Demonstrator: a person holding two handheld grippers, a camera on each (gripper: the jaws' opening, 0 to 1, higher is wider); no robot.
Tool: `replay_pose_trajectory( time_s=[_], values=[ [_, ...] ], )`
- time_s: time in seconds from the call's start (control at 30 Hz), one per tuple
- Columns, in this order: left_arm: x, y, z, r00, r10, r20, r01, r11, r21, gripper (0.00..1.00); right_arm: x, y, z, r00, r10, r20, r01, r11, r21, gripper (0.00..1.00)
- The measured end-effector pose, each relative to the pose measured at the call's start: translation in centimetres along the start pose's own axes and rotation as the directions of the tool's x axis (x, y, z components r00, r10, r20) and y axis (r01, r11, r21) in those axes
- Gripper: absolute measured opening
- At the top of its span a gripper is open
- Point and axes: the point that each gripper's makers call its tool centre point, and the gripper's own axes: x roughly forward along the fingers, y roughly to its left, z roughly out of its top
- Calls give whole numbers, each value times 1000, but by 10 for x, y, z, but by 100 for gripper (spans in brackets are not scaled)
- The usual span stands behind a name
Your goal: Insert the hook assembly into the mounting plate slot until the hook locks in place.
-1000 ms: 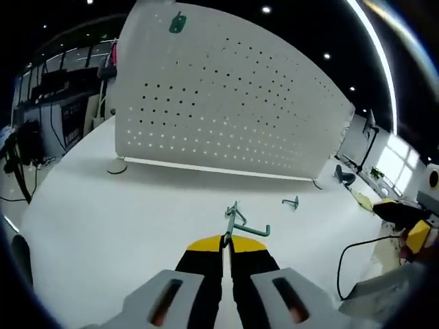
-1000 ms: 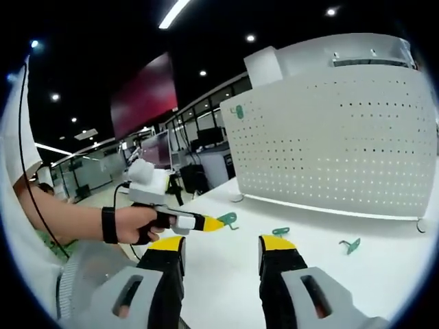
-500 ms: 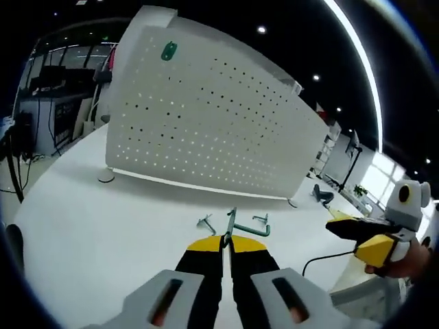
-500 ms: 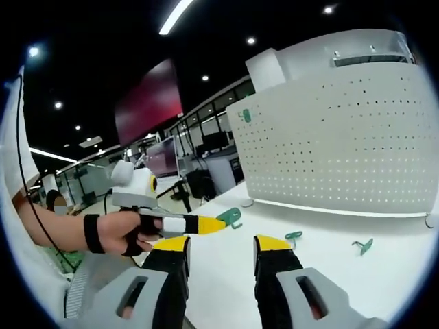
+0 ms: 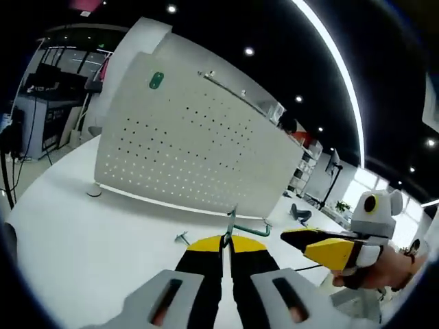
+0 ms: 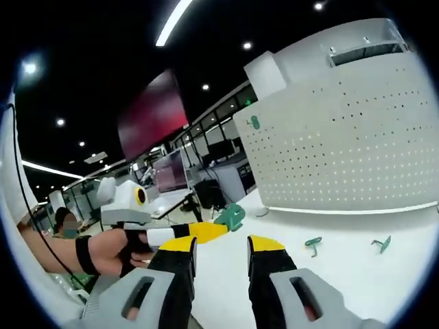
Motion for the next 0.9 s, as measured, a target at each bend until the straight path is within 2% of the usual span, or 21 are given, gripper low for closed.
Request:
replay_pose_trajectory(
  time_s=[0.1, 0.27, 0.4, 0.53, 0.6, 0.7, 0.73, 0.83, 0.9],
  values=[
    [-4, -6, 5, 1000, -15, 23, 15, 1000, 17, 3, 2, 2, 3, 1000, 0, 7, 0, 1000, 6, 26],
    [-8, -10, 4, 998, -36, 42, 36, 999, 4, 3, 4, 8, 5, 1000, 21, 2, -21, 1000, 13, 22],
    [-11, -18, 3, 995, -80, 55, 79, 997, 15, 3, 8, 11, 7, 1000, 24, 4, -24, 999, 41, 19],
    [-15, -23, 4, 991, -113, 68, 108, 992, 68, 3, 11, 14, 7, 1000, 26, 9, -27, 997, 73, 16],
    [-17, -23, 6, 990, -121, 78, 117, 991, 58, 3, 13, 16, 8, 999, 32, 9, -32, 995, 90, 15],
    [-19, -20, 8, 988, -134, 72, 127, 988, 87, 3, 16, 21, 9, 1000, 31, 5, -31, 995, 98, 11],
    [-21, -20, 11, 986, -142, 86, 134, 987, 88, 3, 17, 21, 8, 1000, 27, 2, -27, 995, 101, 11],
    [-24, -22, 16, 981, -168, 101, 159, 983, 92, 3, 20, 28, 10, 999, 48, 20, -51, 984, 172, 9],
    [-24, -21, 15, 979, -180, 93, 171, 980, 100, 3, 22, 28, 12, 999, 36, 27, -40, 985, 168, 8]
  ],
)
